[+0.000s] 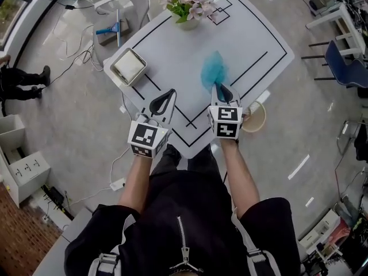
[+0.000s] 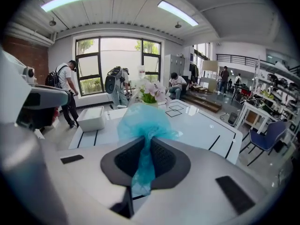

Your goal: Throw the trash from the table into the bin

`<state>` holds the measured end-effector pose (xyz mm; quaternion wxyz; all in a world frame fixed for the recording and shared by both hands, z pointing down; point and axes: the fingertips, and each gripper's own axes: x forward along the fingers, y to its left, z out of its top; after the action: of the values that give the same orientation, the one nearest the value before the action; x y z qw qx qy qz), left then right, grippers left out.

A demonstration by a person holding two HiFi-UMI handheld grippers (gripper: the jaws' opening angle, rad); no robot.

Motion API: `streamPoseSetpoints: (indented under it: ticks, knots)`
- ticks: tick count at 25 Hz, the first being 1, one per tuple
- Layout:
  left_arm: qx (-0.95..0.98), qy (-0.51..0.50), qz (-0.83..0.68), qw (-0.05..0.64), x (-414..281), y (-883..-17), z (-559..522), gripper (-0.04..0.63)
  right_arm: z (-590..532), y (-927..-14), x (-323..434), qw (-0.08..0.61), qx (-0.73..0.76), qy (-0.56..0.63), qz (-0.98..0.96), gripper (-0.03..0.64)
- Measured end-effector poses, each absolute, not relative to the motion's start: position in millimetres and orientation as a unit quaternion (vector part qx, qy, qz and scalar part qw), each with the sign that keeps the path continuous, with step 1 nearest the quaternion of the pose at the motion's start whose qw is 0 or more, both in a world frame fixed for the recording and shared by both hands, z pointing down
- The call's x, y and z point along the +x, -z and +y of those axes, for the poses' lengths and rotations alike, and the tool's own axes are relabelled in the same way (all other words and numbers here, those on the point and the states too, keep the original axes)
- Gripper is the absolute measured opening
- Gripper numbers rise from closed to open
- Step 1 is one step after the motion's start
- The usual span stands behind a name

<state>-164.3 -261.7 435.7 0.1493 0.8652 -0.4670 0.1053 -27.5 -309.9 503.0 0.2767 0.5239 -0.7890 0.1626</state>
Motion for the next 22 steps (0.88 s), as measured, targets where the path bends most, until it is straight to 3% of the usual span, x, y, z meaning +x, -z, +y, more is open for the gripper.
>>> streamPoseSetpoints:
  ticks: [22]
  knots:
    - [0.899, -0.072, -0.422, 0.095, -172.0, -386.8, -196.3, 0.008, -188.4, -420.1, -81.8, 0.210, 0.549, -0.103, -0.803, 0.034]
